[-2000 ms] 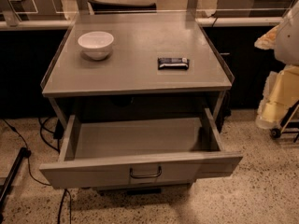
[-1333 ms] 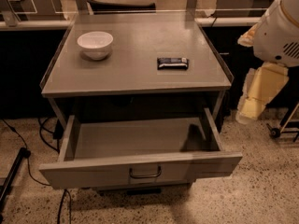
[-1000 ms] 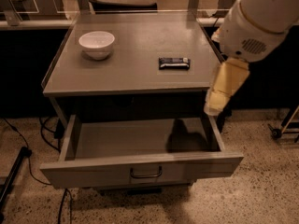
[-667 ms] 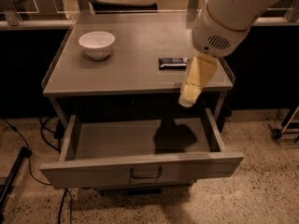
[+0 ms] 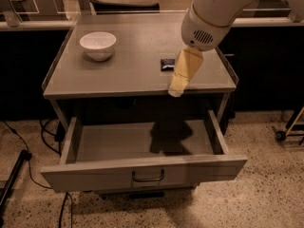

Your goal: Place rxbar blueberry into top drawer

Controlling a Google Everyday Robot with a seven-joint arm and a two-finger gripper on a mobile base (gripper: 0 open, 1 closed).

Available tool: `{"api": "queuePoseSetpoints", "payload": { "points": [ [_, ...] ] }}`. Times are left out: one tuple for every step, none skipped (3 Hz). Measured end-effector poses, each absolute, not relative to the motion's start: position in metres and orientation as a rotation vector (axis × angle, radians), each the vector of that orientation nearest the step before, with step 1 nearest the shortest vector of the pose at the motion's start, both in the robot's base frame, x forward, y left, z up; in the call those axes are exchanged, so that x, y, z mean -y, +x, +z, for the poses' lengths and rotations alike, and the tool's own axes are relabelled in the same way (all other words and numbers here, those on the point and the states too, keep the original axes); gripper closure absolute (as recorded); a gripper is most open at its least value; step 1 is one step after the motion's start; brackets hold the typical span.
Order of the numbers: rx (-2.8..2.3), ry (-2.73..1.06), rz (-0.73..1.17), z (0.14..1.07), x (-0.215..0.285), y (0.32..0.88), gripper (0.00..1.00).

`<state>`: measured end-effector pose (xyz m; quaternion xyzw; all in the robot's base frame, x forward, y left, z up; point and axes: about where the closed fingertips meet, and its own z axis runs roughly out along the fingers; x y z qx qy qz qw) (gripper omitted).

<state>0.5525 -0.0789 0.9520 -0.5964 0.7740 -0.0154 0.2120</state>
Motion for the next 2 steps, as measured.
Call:
{"api": "queuePoseSetpoints", "payload": {
  "points": [
    [-2.14, -1.674, -0.101, 0.95, 0.082, 0.555, 0.0],
    [-2.121, -1.653, -0.144, 0.946, 0.099, 0.57, 0.0]
  ]
}}
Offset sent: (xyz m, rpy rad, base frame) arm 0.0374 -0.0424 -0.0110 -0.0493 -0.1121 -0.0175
